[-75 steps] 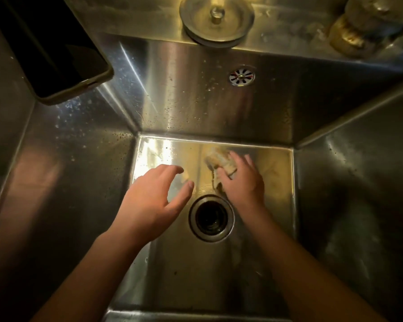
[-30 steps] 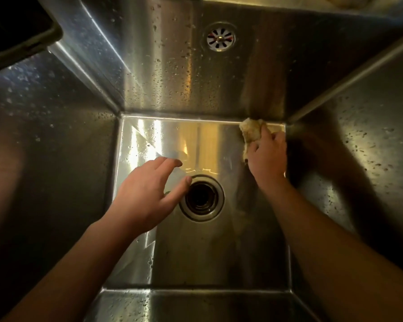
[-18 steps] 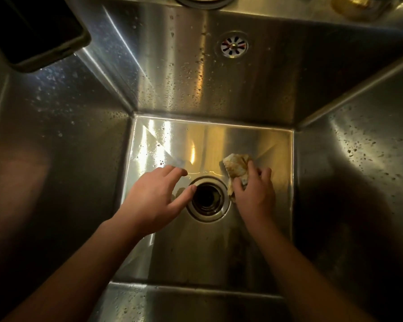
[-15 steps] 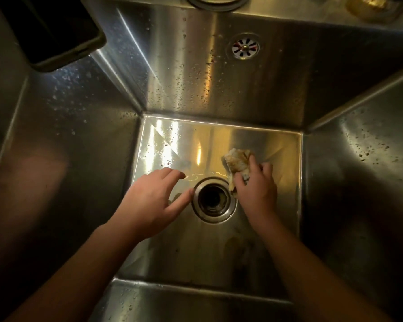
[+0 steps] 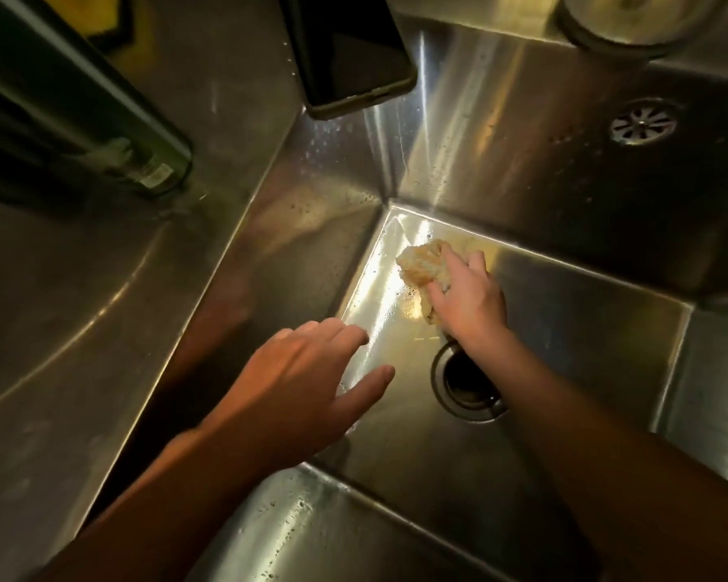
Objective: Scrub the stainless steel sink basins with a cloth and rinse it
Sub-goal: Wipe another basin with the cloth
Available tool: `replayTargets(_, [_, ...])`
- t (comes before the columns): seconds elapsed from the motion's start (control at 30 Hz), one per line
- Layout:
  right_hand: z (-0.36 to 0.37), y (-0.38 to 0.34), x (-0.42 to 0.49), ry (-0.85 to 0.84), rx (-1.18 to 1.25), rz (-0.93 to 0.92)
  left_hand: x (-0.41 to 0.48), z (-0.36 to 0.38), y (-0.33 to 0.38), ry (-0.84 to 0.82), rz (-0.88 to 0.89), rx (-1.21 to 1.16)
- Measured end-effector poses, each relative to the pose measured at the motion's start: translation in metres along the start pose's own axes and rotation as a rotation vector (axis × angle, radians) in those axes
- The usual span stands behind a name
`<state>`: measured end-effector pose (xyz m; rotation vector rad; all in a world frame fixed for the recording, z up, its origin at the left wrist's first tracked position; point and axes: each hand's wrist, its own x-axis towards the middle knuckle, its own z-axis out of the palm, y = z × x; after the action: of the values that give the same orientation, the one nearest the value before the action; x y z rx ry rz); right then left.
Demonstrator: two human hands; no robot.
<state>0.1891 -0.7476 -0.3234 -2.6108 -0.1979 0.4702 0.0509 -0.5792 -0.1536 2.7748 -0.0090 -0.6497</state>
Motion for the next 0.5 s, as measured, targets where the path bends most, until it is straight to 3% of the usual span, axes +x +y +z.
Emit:
replayTargets(0.2, [-0.005, 0.0, 0.034, 0.068, -0.06, 0.019, -0.003, 0.02, -0.017, 0.025, -0.042, -0.107])
replayTargets(0.5, [0.037, -0.024, -0.057, -0.309, -0.079, -0.43, 0.008, 0.021, -0.018, 0.043, -0.047, -0.132])
